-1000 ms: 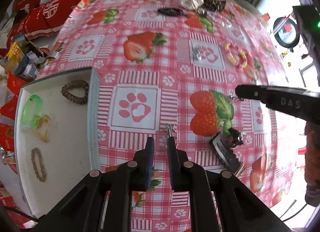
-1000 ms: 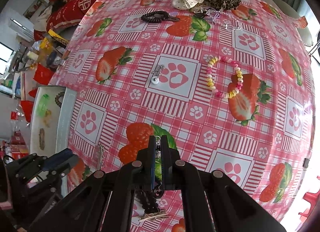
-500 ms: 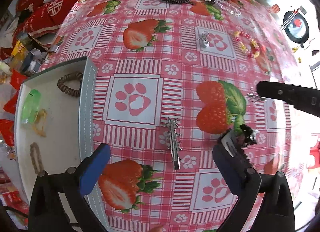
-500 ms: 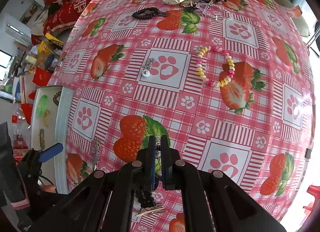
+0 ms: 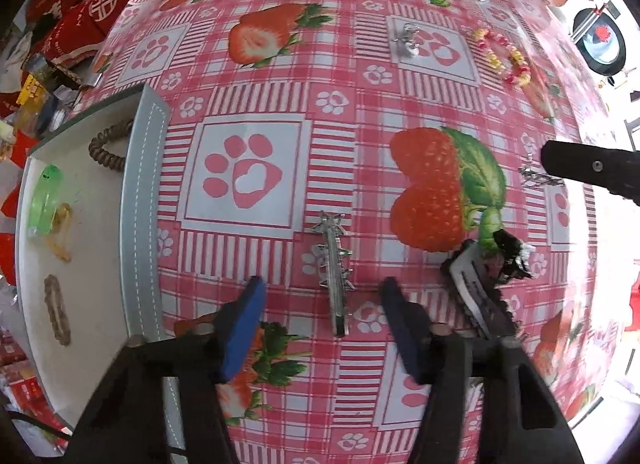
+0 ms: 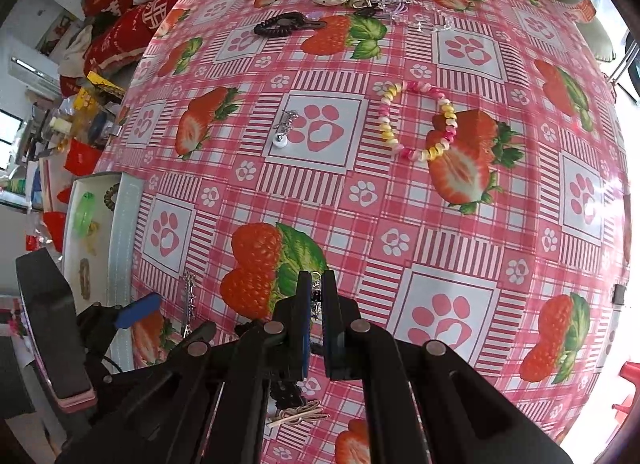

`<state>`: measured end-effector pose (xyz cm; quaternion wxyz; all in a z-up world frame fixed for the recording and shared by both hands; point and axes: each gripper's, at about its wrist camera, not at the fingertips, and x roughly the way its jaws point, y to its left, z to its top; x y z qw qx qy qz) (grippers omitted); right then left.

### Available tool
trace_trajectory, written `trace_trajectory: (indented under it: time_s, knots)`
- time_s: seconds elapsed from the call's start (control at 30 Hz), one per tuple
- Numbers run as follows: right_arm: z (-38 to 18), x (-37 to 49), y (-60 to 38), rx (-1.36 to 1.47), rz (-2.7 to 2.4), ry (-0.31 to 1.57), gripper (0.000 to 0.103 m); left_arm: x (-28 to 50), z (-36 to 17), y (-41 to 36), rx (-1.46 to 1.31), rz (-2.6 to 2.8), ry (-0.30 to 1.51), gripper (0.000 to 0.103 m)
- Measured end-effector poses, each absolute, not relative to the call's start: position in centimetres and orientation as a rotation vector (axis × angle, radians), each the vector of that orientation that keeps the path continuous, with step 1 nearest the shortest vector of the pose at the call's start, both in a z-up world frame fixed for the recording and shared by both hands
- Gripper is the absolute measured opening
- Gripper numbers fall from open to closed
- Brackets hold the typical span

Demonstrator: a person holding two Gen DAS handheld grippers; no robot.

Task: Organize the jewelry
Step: 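Carry the silver clip with the left tool while the right tool carries the charm to the white tray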

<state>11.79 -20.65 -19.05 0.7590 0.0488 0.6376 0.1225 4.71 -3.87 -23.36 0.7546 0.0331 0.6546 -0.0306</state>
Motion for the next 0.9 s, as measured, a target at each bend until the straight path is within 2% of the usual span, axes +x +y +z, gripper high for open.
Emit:
trace_trajectory:
  time_s: [0.03,0.1,0.13,0.6,0.9]
  knots:
    - [-19.1,11.7,-20.7,0.108,0.266,1.389,0.005,4.7,-23.2,-4.0,0.077,-0.072,1.426,0.042]
    - [-19.0,11.7,-20.7,0.109,0.264,1.389,0.005,4.6,-23.0,-4.6,0.090,-0.083,1.422,0.022]
    - [-19.0,11.7,-20.7,0.109,0.265,1.388,0.005,4.6,-22.9,-4.8,0.090,-0.084,1.421,0.021]
    - [-17.8,11.2,-19.6,0.127,0.295,1.370,0.005,3.2,-17.8,-2.1,-0.072,-0.114,1.318,0.019]
    - [-15.5,11.8,-16.2,0.131,0.381,1.334,0.005,3.9,-14.7,2.8,-0.122,-0.055,1.247,0.019]
